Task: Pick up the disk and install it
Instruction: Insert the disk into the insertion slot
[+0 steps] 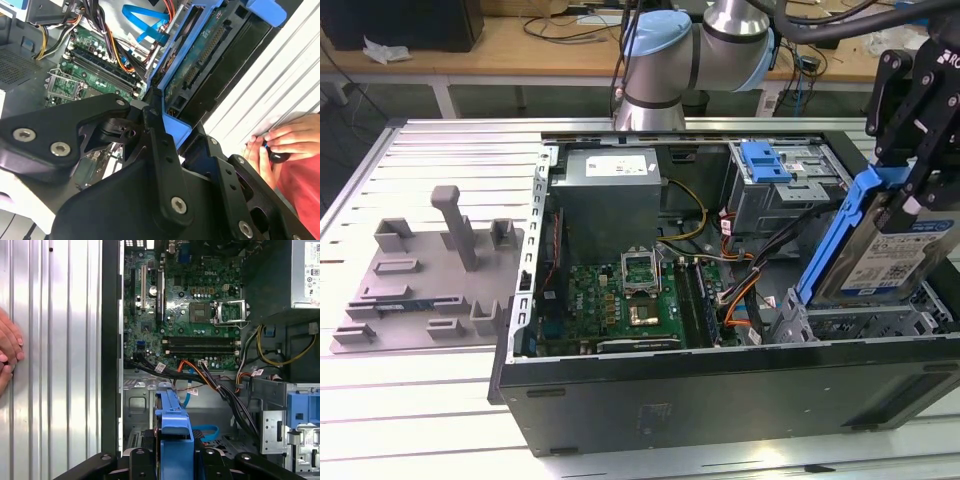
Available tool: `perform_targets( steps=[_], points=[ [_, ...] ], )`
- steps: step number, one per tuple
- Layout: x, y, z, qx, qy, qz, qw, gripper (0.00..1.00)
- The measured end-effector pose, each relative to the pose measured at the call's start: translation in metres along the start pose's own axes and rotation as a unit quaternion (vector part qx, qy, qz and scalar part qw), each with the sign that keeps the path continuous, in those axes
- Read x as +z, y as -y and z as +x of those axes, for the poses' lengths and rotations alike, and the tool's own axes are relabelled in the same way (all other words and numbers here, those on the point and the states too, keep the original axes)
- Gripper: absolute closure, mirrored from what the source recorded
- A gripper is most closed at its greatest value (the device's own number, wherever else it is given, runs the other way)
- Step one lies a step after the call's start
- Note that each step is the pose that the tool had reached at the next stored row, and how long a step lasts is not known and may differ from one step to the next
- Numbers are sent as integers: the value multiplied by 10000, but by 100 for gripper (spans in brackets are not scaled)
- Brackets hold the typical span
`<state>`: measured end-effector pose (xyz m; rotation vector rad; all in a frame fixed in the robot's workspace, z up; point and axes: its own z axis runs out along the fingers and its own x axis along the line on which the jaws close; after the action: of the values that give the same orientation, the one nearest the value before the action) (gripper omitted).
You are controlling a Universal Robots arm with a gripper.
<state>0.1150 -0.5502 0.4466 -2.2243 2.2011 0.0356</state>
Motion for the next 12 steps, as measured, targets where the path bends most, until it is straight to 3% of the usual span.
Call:
perform_targets(
  steps=[12],
  points=[
    [85,10,20,0,0,0,10000,63]
  ],
)
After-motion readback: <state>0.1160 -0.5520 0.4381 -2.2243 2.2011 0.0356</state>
